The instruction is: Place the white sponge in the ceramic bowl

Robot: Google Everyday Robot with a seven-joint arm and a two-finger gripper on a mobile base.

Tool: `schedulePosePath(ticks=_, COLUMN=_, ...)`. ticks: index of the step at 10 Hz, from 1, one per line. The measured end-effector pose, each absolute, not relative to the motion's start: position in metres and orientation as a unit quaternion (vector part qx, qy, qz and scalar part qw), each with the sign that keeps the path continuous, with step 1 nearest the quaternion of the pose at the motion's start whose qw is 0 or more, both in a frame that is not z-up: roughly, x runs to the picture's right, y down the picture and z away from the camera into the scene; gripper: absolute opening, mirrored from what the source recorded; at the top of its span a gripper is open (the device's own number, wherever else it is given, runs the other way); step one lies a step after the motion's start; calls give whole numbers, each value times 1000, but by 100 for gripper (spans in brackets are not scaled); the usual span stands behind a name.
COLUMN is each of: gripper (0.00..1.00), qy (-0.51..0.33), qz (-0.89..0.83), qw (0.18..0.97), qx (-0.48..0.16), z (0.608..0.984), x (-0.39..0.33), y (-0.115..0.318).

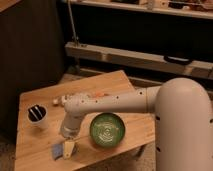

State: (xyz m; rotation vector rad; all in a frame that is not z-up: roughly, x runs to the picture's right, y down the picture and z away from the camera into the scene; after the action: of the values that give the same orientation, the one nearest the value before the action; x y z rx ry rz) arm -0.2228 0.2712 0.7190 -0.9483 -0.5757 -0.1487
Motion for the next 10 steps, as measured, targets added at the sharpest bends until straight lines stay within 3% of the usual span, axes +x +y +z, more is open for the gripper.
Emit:
schedulePosePath(ticks=7, gripper=77, qy=-263, qz=-62, qw=855, qx=-442, z=737, x=-234, y=311)
schedulePosePath(ticks=10, gripper=49, qy=-259, qz=-57, qw=858, qx=-440, z=739, x=-234, y=313)
